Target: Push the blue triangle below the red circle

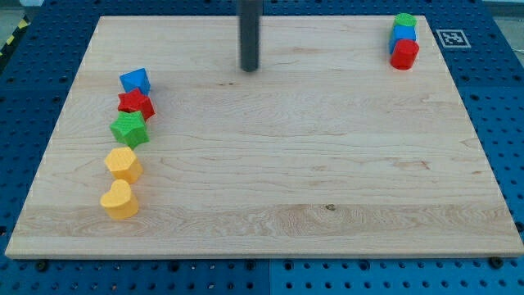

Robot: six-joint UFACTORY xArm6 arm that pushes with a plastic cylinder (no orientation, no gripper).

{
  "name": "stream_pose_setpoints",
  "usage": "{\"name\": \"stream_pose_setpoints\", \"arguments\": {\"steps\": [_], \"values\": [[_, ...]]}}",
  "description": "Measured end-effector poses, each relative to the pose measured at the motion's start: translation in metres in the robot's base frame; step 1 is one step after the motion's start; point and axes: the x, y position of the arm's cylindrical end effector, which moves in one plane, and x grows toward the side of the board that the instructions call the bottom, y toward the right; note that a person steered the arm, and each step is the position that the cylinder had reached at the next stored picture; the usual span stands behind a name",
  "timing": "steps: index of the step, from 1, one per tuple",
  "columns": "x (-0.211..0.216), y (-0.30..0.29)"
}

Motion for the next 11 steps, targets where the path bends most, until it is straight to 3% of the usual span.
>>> {"name": "stream_pose_setpoints", "arguments": {"steps": [2, 3, 4, 7, 11], "values": [[-0.004, -0.143], [0.023, -0.188], [0.071, -0.188], [0.057, -0.168], [0.053, 0.012]]}}
